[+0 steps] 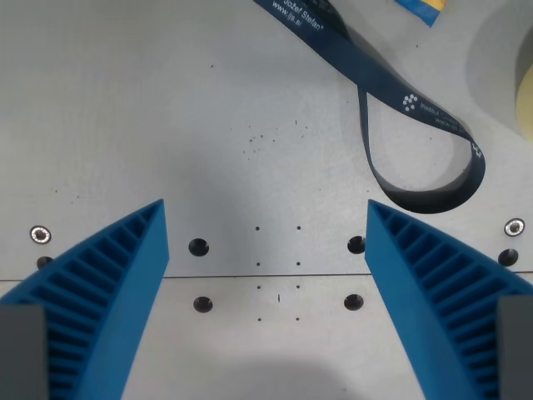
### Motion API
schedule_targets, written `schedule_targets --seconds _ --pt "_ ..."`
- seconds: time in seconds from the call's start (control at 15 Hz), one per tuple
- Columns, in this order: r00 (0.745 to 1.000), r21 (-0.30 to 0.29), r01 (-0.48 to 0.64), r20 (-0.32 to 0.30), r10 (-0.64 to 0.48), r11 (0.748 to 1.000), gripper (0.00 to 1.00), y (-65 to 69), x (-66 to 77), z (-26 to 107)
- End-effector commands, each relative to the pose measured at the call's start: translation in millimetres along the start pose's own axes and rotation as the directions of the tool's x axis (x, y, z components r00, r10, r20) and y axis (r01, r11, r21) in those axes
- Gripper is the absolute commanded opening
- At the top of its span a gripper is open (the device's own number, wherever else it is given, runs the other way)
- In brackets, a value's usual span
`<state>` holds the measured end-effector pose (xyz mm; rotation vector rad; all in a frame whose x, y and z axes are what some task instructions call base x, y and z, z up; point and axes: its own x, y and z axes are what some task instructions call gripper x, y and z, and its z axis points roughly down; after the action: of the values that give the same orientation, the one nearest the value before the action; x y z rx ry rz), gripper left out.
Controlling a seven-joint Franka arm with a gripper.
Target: Move above the blue bag
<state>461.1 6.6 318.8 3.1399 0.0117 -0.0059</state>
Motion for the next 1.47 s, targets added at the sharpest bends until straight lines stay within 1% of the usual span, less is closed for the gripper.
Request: schedule_targets --seconds 0.07,0.47,0.8,1.13,1.47 --pt "1.000 0.000 0.000 -0.005 0.000 1.000 1.00 0.0 -0.1 -1.9" --pt "1.000 0.000 -0.023 -0.006 0.023 1.000 1.00 1.4 1.0 -0.3" --pt "0.997 -0.002 -0.082 -0.014 0.082 0.997 1.00 7.8 6.0 6.6" --pt "0.985 -0.003 -0.171 -0.017 0.171 0.985 1.00 19.8 16.2 20.2" --pt "0.965 -0.006 -0.262 -0.003 0.262 0.965 1.00 37.3 30.0 38.8"
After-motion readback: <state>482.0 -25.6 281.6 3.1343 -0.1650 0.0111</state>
